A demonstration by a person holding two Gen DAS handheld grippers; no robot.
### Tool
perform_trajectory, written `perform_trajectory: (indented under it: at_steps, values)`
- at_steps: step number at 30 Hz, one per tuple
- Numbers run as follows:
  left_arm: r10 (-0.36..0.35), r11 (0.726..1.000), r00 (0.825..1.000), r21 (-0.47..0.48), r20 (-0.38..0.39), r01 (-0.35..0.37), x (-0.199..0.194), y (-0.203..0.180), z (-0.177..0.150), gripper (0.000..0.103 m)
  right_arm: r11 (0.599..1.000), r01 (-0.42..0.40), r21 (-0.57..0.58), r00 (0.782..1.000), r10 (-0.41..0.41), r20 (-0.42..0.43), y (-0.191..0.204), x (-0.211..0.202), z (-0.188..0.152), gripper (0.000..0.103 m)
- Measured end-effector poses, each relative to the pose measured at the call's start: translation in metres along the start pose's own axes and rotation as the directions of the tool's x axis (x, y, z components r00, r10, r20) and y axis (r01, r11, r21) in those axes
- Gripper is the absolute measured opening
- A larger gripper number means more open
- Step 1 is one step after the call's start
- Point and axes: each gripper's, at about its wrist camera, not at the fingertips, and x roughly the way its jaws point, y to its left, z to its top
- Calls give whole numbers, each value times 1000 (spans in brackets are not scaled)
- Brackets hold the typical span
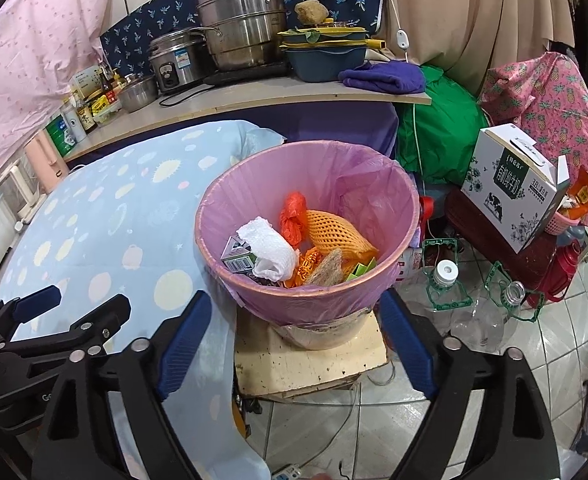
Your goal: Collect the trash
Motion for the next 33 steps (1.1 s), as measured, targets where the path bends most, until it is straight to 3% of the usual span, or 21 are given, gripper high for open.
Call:
perform_trajectory:
  at_steps: [5, 7, 33]
  values:
    - [12, 1000, 1000, 0, -2, -12, 1, -1, -2, 91, 1000, 6, -5, 1000, -6, 3, -1, 1, -1, 86]
    - [19, 1000, 1000, -6, -4, -19, 1, 1, -2, 91, 1000, 4, 2, 1000, -4, 7, -1, 0, -2, 98]
    - [37, 999, 999, 3, 5, -37, 2, -1, -3, 92, 999, 40, -15, 999, -40, -5, -5, 6, -5, 97]
